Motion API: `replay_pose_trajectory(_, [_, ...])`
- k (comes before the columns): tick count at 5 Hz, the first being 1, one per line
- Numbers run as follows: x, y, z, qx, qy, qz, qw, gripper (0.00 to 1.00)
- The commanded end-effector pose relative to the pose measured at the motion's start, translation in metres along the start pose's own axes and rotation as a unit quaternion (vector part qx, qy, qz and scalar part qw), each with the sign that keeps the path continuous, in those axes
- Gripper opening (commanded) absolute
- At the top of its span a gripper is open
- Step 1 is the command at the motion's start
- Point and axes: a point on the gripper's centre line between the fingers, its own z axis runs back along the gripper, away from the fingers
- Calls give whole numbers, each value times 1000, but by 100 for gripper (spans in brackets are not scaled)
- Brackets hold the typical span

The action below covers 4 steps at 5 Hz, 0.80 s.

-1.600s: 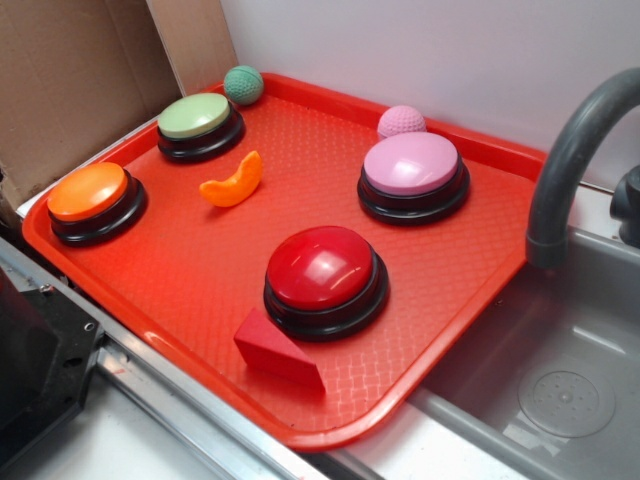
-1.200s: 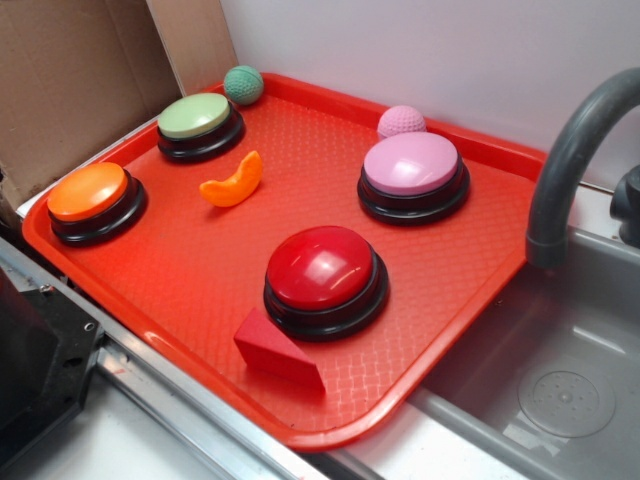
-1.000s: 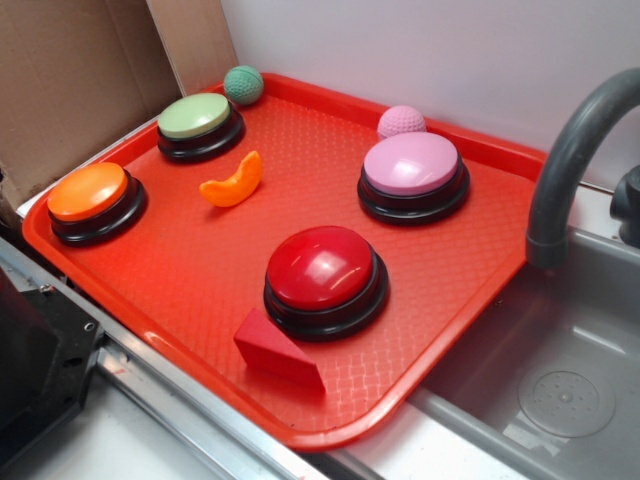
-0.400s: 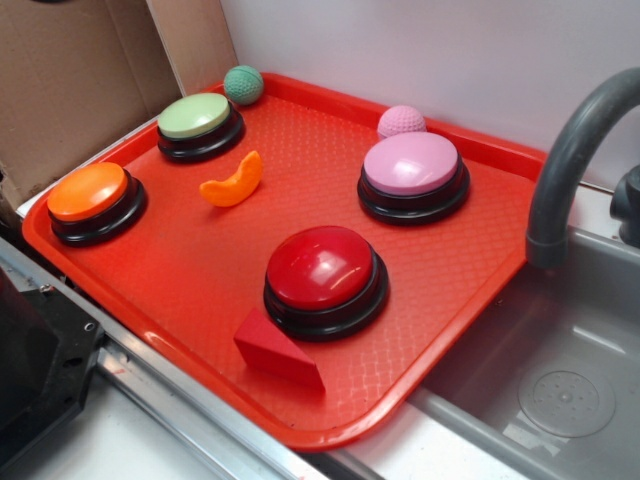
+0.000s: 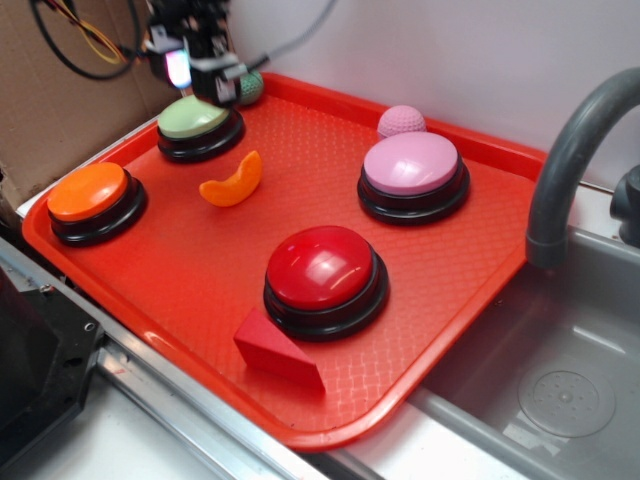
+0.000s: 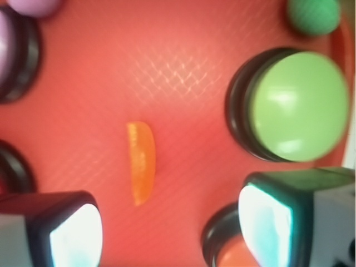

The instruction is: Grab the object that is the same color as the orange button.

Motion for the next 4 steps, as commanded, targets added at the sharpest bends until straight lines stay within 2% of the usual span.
replay_pose_trajectory(1, [9,-29,-22,6,8,-29,1000,100])
replay_pose_trajectory(2, [11,-29,-39,10,37,-26,999,100])
replay_pose_trajectory(4, [8,-22,-68,8,76,-21,997,100])
